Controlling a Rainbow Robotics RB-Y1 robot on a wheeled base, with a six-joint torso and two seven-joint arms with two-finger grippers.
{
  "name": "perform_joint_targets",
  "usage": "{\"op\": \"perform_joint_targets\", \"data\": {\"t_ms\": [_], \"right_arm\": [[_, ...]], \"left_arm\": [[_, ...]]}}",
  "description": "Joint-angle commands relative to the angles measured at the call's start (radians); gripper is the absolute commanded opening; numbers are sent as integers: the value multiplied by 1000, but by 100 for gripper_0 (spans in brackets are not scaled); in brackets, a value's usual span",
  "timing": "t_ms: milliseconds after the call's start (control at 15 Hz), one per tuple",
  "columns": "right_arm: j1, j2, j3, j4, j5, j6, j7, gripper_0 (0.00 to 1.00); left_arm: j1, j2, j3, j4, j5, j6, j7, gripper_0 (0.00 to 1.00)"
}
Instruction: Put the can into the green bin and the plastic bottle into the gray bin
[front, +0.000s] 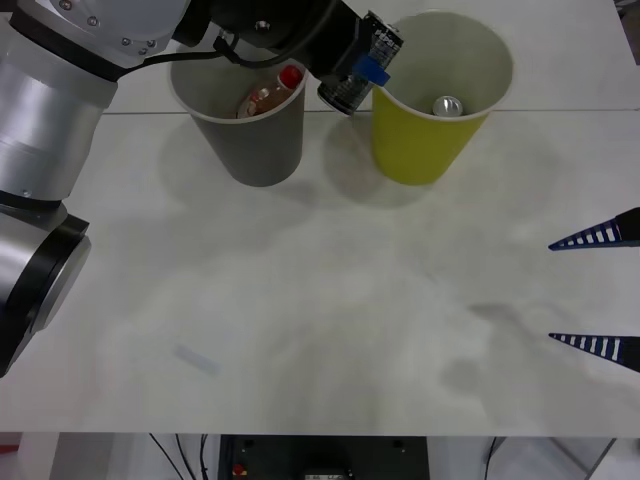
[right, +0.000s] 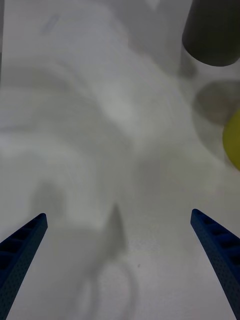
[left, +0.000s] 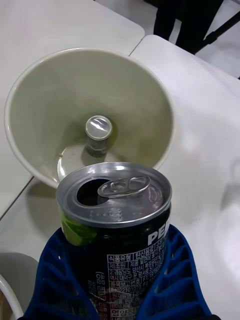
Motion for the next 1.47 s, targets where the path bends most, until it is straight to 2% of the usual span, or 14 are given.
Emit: {"op": "perform_joint_targets", "data": {"t_ms": [67, 533, 867, 1067, 1267, 1400, 1467], "right_arm": [[0, 0, 0, 0, 0, 0, 0, 100], [0, 0, 0, 0, 0, 0, 0, 100], [0, 0, 0, 0, 0, 0, 0, 100], [0, 0, 0, 0, 0, 0, 0, 100], [0, 0, 0, 0, 0, 0, 0, 100], [0, 0, 0, 0, 0, 0, 0, 100], [0, 0, 0, 0, 0, 0, 0, 100]], "left_arm": [[-71, -31, -10, 108, -18, 29, 0, 0], [-221, -136, -13, 315, -67, 101, 2, 0], [-296, -182, -177, 436, -87, 259, 69, 0], [-319, -202, -184, 517, -87, 337, 68, 0], [-319, -202, -184, 531, -87, 357, 68, 2], [-318, -202, -184, 533, -88, 356, 68, 18], [-318, -202, -184, 539, -90, 357, 66, 65]]}}
